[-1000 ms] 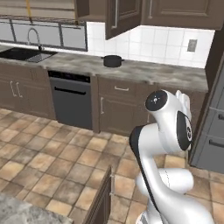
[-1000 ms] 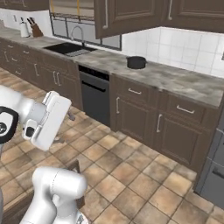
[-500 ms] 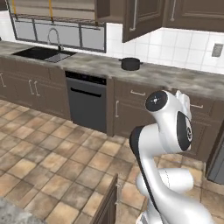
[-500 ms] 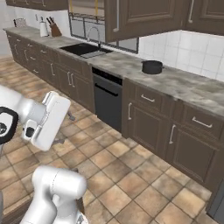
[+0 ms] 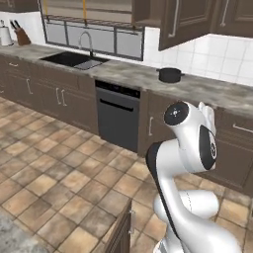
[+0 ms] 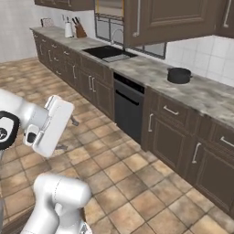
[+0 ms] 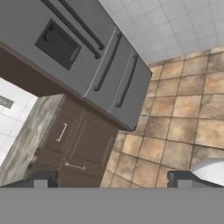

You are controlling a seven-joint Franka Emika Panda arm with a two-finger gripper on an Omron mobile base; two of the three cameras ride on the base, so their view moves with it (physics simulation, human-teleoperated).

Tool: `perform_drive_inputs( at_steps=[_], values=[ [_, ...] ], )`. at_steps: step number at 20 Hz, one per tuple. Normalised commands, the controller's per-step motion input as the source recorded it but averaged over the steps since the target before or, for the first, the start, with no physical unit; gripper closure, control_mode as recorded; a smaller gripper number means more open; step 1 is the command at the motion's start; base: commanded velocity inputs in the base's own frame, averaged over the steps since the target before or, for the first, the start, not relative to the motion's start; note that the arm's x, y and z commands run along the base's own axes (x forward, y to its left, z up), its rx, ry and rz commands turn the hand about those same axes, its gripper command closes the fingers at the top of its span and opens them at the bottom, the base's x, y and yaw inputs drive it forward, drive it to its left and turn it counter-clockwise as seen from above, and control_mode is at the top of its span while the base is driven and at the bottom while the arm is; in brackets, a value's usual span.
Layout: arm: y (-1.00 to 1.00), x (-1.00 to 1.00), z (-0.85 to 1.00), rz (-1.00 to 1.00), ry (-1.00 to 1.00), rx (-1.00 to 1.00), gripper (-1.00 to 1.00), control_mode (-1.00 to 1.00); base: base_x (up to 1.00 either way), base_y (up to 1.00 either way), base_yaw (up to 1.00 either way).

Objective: Pick the kettle from the cabinet and place it on a stove burner. Then pick the pot from the counter and place it on another stove burner. Finally, turn both burners on.

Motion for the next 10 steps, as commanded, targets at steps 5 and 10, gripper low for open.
perform_drive_inputs(
  at_steps=[5, 10],
  values=[
    [0.0, 0.0, 0.0, 0.0, 0.0, 0.0, -1.0, 1.0, 0.31, 0.05, 0.32],
    [0.0, 0.0, 0.0, 0.0, 0.0, 0.0, -1.0, 1.0, 0.43, 0.0, 0.32]
  ],
)
